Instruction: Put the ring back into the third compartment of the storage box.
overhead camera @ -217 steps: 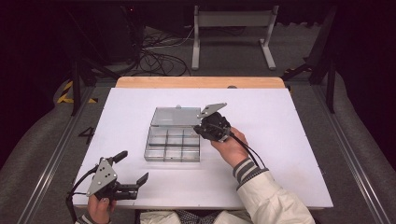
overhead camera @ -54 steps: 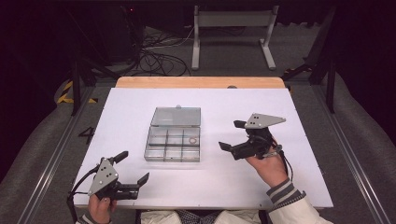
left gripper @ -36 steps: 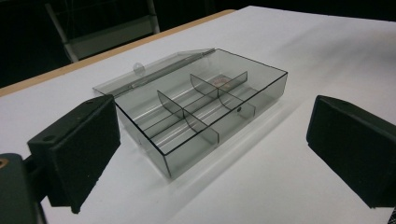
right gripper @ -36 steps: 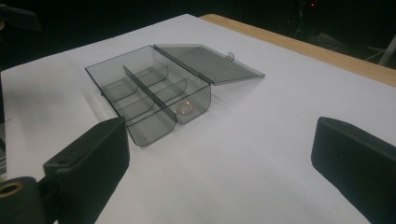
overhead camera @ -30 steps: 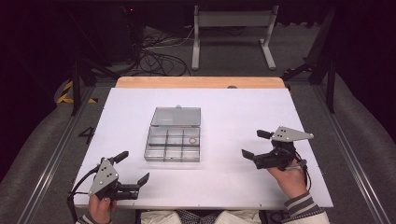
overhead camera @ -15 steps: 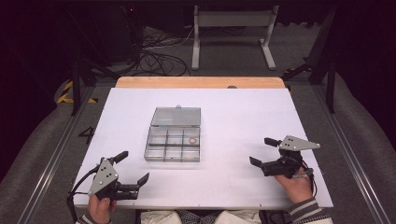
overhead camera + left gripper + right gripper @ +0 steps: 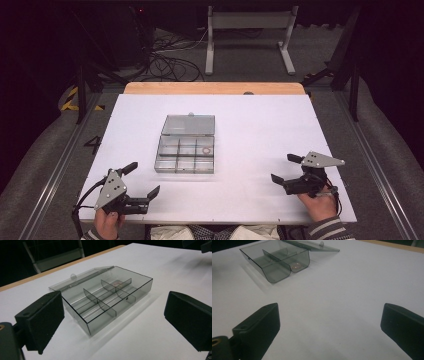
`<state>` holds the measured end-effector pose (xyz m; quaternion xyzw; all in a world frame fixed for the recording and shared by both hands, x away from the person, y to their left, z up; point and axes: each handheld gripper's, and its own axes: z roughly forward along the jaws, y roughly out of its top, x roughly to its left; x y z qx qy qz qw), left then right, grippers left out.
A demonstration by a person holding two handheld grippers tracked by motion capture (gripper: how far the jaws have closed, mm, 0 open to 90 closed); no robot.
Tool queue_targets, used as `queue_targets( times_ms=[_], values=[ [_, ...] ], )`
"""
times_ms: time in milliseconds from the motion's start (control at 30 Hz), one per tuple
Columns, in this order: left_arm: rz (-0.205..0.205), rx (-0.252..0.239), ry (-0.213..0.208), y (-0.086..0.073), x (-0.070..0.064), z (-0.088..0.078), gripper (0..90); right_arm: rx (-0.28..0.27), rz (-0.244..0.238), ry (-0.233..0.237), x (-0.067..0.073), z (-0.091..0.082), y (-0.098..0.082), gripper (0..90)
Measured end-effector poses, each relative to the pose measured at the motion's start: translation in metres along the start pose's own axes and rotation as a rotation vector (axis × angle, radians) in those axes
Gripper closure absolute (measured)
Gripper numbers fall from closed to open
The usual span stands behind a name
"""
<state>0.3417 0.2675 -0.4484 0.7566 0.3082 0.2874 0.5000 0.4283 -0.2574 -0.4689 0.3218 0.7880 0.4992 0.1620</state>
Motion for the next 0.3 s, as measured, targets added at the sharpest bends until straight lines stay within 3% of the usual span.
queue_targets(
  times_ms=[100,300],
  values=[
    [-0.017,0.008,-0.003,-0.0005,-0.0002,0.0007,3.3,0.034,0.005,-0.012,0.0014,0.0015,0.0021,3.1],
    [-0.040,-0.007,-0.013,-0.0007,0.0012,0.0004,3.4,0.026,-0.005,-0.015,0.0028,0.0017,0.0020,3.1]
  ],
)
